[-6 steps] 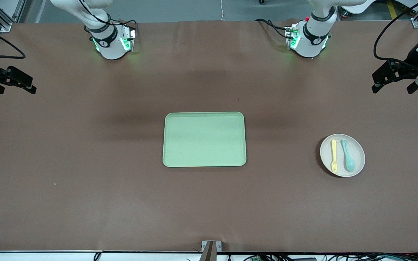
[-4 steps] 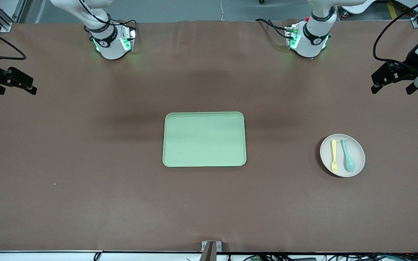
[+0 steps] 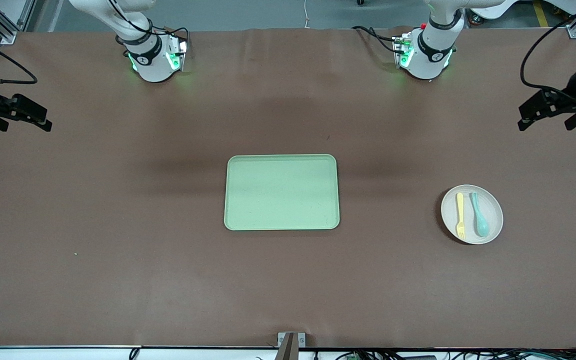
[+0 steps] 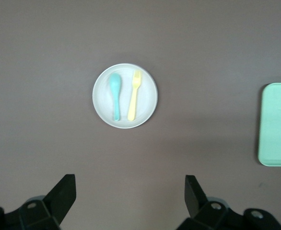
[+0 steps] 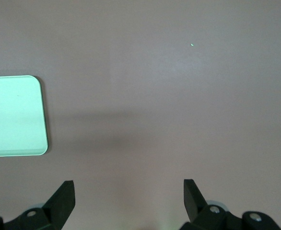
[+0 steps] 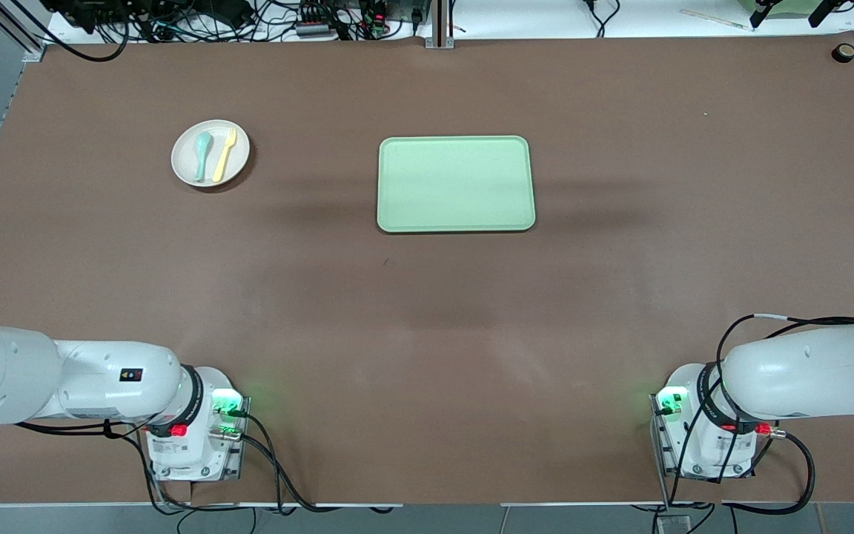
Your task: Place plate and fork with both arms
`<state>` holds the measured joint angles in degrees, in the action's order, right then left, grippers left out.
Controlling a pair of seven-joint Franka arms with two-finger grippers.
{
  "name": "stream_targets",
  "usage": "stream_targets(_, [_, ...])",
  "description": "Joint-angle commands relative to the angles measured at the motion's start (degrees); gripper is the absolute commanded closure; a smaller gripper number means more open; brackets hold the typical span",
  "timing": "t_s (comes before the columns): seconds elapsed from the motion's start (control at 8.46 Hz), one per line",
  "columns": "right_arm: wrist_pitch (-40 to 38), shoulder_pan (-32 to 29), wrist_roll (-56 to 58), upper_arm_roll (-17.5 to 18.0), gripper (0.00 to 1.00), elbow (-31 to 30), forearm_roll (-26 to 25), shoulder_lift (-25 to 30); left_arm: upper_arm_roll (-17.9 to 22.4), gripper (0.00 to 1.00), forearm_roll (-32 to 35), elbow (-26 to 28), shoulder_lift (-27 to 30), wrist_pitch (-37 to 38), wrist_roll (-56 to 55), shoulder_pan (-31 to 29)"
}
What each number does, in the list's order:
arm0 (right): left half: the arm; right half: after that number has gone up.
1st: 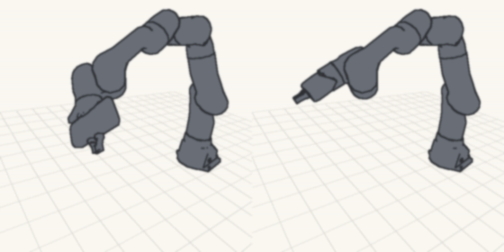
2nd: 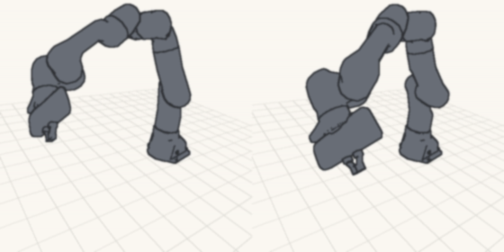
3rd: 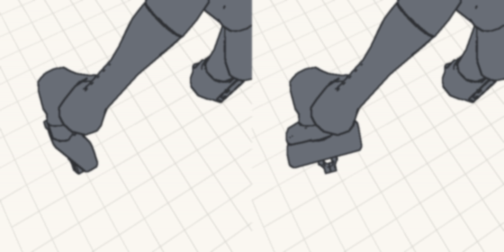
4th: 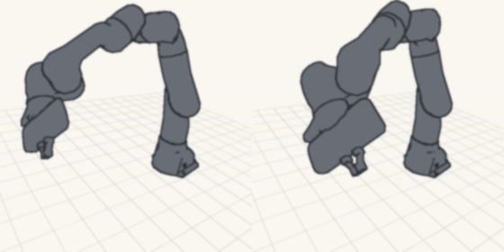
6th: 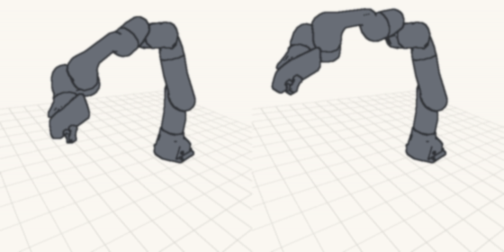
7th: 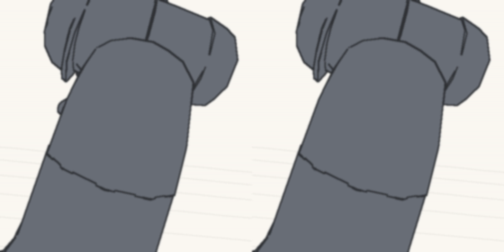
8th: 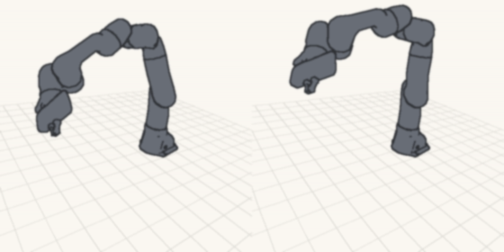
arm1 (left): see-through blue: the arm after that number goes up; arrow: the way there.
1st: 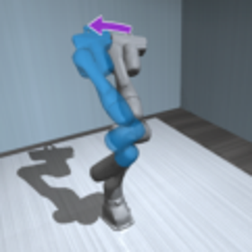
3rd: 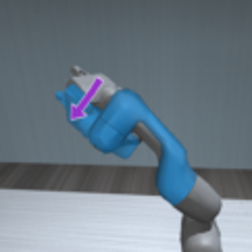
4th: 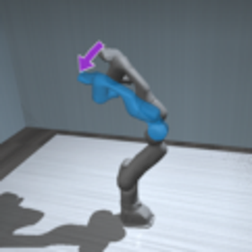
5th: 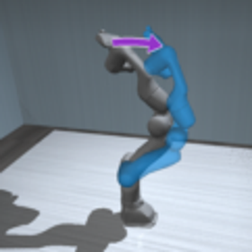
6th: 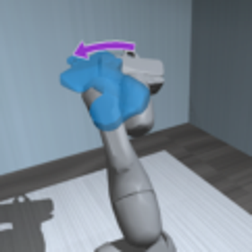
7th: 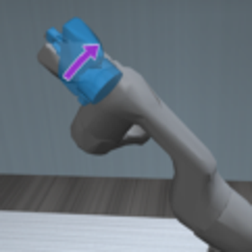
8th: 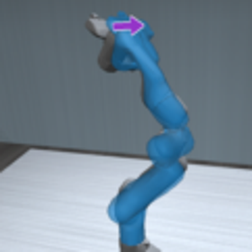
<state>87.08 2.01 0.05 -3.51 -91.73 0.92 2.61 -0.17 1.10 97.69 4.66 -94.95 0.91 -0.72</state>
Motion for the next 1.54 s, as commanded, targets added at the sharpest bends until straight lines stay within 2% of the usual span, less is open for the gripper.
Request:
stream_targets(0.0, [-0.2,0.2,-1.1,0.1,0.01,0.0,-0.5,0.1,0.0,0.01,-0.6,-2.9,-9.5,-0.1,6.5,-5.8])
stream_targets(0.12, [-0.2,0.2,-1.3,0.2,0.0,0.0,-0.5,-0.2,0.0,0.01,-0.6,-5.2,-17.7,-1.2,8.3,-8.5])
stream_targets(0.24, [-0.2,0.2,-1.4,0.2,0.0,0.0,-0.4,-0.2,-0.1,0.01,-0.8,-6.4,-23.9,-6.3,9.4,-10.7])
stream_targets(0.47, [-0.2,0.3,-1.4,0.2,0.0,0.0,-0.4,-0.2,-0.2,0.0,-10.4,-6.4,-33.4,-16.6,22.1,-16.3])
stream_targets(0.71, [-0.2,0.2,-1.5,0.2,0.01,0.0,-0.4,-0.2,-0.4,0.01,-16.6,-6.3,-40.8,-23.4,26.7,-18.3])
stream_targets(0.95, [-0.2,0.3,-1.5,0.2,0.0,0.0,-0.3,-0.2,-1.1,0.12,-17.2,-5.9,-44.6,-27.3,27.0,-17.6])
stream_targets(1.42, [-0.3,0.3,-1.4,0.2,0.0,0.0,-0.4,-0.2,-1.4,0.57,-17.4,-5.7,-46.3,-28.0,30.4,-18.4])
